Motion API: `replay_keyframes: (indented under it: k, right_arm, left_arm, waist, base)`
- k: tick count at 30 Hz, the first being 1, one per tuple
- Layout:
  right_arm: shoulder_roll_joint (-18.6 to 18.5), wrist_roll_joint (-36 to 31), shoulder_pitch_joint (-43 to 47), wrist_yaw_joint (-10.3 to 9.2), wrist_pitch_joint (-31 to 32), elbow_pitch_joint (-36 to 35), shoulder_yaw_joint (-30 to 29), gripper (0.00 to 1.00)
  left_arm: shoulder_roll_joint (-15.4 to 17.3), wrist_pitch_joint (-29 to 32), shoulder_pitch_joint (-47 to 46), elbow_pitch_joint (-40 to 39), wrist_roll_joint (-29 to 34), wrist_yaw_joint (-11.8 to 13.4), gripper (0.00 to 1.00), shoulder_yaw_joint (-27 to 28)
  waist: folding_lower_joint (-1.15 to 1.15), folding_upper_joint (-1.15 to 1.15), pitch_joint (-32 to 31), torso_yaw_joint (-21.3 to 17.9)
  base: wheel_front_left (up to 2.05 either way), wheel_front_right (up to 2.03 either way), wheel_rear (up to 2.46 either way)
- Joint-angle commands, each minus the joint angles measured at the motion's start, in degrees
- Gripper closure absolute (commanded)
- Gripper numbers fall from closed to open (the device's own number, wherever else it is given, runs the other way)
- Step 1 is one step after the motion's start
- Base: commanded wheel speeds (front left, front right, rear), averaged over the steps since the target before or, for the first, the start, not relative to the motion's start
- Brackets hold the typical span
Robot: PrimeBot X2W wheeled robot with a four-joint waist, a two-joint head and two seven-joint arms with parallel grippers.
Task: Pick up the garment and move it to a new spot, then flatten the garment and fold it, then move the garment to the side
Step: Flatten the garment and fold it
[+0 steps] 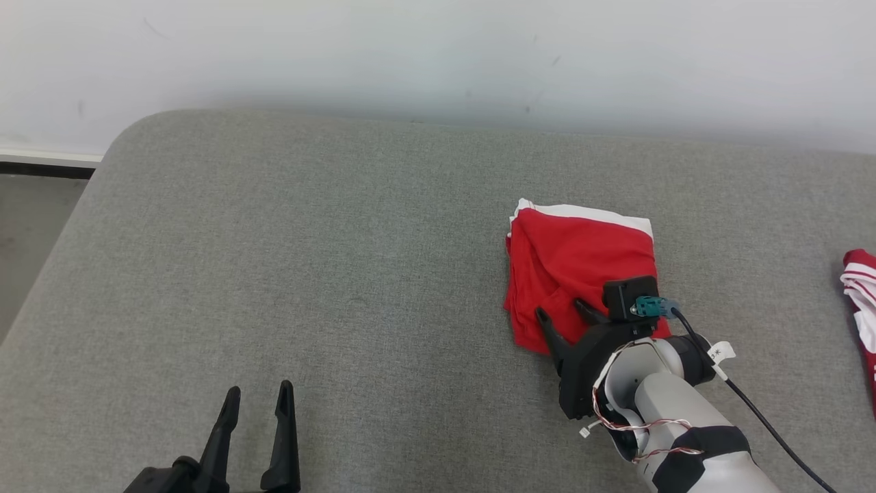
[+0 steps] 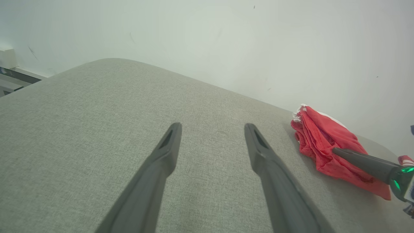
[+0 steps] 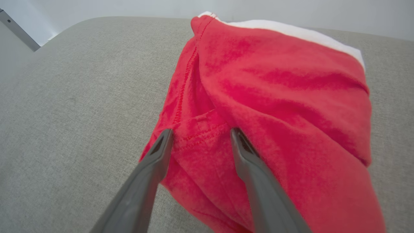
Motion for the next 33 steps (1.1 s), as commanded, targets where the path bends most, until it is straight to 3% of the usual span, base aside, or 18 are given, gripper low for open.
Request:
replay_keyframes:
  k: [1,7,10,15,17,18,33]
  right_arm:
    - [0.1,0.6,-0.3,-0.16,0.0,0.3,0.2,0.11]
    - [0.1,2.1,-1.4,-0.16,-0.4,2.3,1.9,0.28]
    - [0.1,2.8,-1.9,-0.16,-0.6,3.1,2.8,0.49]
    - [0.1,3.9,-2.3,-0.16,-1.2,4.3,4.2,0.71]
    - [0.1,4.3,-2.7,-0.16,-1.6,4.5,4.7,0.93]
    - [0.1,4.4,-2.8,-0.16,-1.7,4.6,5.1,0.97]
    - [0.1,3.4,-1.6,-0.16,-4.8,2.5,10.3,1.00]
  left_arm:
    - [0.0,0.0,0.4,0.1,0.4,-0.2,0.00,0.2]
    - [0.0,0.0,0.0,0.6,0.6,-0.5,0.00,0.1]
    - [0.0,0.0,-0.1,0.8,0.7,-0.8,0.00,0.3]
    - [0.0,0.0,-0.2,1.1,0.8,-0.9,0.00,0.6]
    - [0.0,0.0,-0.3,1.2,0.8,-1.0,0.00,0.7]
    - [0.0,0.0,-0.4,1.2,0.8,-1.0,0.00,0.8]
    - [0.0,0.0,-0.5,1.1,0.3,-0.9,0.00,1.6]
  waist:
    - [0.00,0.00,0.0,0.0]
    - [0.00,0.00,0.1,0.4]
    - [0.00,0.00,0.1,0.7]
    - [0.00,0.00,0.2,1.0]
    - [0.00,0.00,0.2,1.0]
    - [0.00,0.00,0.2,1.0]
    - [0.00,0.00,0.0,-0.4]
  base:
    - [0.00,0.00,0.00]
    - [0.00,0.00,0.00]
    - [0.00,0.00,0.00]
    - [0.00,0.00,0.00]
    - [0.00,0.00,0.00]
    - [0.00,0.00,0.00]
    - [0.00,0.00,0.00]
